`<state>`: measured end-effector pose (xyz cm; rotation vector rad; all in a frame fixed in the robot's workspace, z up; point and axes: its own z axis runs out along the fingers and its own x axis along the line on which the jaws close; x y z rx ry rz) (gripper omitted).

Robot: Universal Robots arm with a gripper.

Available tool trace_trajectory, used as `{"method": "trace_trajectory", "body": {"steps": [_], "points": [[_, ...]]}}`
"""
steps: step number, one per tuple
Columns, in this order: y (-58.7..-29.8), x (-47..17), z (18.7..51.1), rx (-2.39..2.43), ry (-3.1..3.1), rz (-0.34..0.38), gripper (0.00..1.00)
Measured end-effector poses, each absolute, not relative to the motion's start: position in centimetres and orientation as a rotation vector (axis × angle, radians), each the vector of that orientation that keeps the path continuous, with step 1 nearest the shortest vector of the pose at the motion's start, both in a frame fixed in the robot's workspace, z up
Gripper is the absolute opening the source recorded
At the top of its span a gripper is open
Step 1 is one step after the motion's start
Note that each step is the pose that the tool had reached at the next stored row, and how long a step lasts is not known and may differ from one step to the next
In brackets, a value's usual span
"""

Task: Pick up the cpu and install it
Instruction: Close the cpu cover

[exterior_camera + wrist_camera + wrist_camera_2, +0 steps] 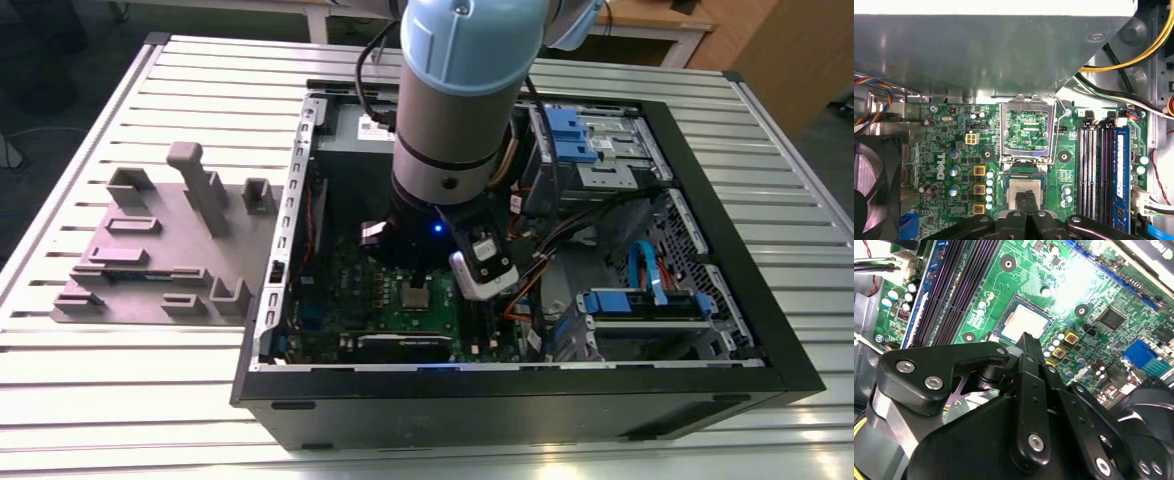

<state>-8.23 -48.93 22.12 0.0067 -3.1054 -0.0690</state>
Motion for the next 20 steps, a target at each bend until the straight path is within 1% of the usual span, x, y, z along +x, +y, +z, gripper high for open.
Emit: {"method": "trace_trajectory", "body": {"steps": [20], "points": [[-48.9,-8.2,23.8,0.007,-3.105,-0.069,0.11]]}}
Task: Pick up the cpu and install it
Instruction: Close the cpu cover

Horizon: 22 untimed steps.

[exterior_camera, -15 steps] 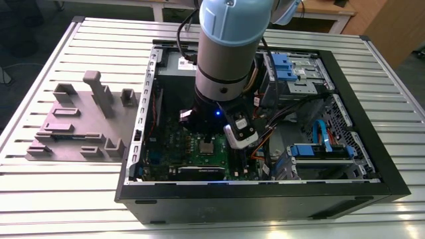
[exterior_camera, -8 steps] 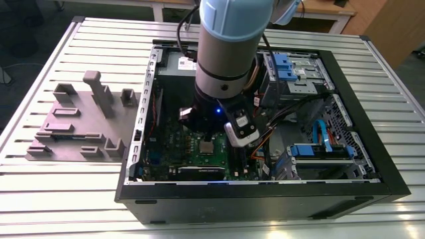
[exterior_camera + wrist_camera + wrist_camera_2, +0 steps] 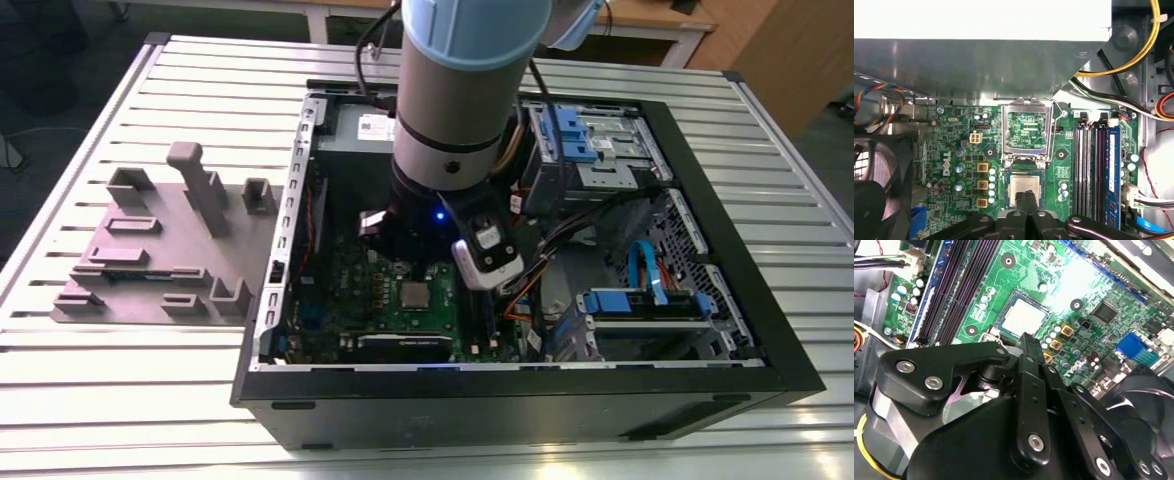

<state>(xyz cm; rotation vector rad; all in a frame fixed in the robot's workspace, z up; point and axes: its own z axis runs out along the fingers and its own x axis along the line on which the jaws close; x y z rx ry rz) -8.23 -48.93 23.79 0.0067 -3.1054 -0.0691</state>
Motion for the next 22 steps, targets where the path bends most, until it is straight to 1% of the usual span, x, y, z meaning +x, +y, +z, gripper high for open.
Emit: {"method": "trace_trajectory", "body": {"steps": [16,22], "points": [[-48.9,-8.2,25.9,0.007,-3.105,-0.069,0.11],[-48.9,-8.2,26.0,0.007,-3.105,-0.069,0.11]]}}
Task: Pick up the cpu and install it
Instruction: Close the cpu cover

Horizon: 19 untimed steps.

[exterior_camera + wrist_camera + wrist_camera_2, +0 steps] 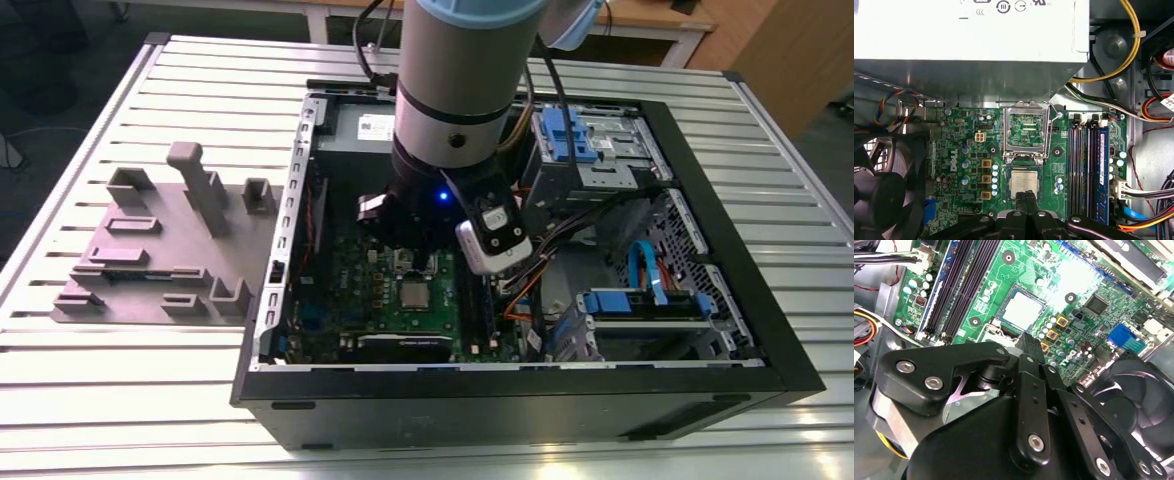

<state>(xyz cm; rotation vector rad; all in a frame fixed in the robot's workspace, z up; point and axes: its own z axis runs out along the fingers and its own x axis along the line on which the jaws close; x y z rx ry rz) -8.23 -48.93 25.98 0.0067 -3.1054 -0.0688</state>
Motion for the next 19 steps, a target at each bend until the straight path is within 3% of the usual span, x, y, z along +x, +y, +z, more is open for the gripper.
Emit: {"method": "trace_trajectory", "body": {"steps": [19], "points": [[-48.96,-8.23,25.88,0.434,-3.113,-0.055,0.11]]}}
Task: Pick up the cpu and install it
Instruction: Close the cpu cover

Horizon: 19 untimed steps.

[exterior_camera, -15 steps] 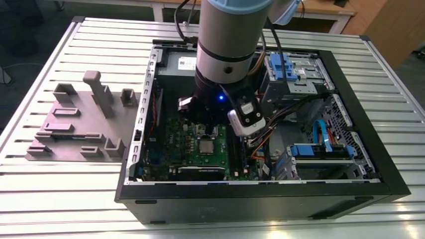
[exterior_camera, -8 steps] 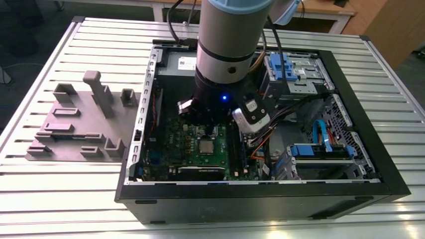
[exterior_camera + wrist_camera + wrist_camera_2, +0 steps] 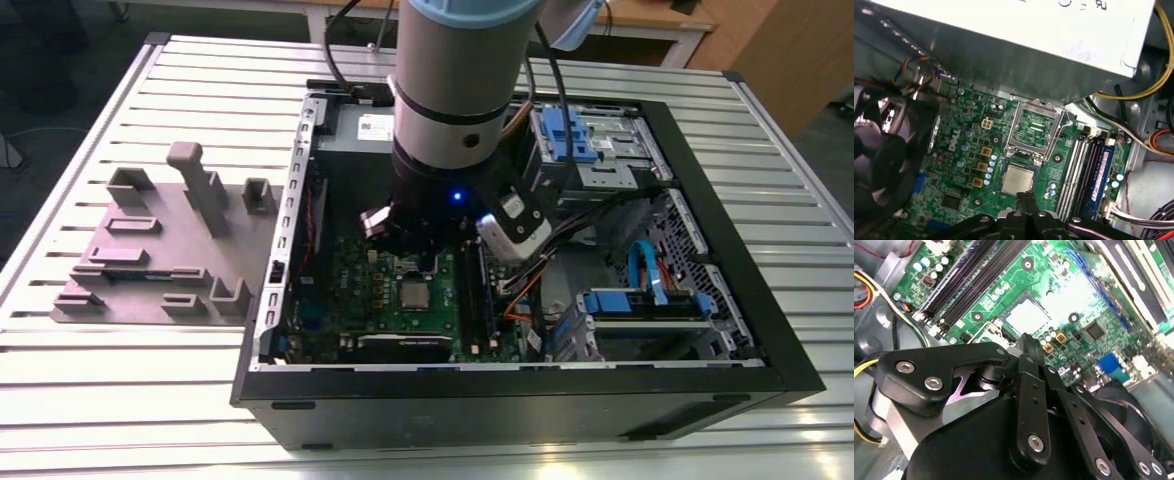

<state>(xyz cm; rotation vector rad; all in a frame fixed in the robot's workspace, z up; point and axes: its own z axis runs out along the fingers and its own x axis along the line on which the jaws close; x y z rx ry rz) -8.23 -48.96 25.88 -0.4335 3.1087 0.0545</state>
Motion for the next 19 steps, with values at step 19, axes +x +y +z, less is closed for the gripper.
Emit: {"method": "trace_trajectory", "body": {"steps": [19], "points": [[-48.96,-8.23,25.69,-0.918,2.984,0.054,0.11]]}}
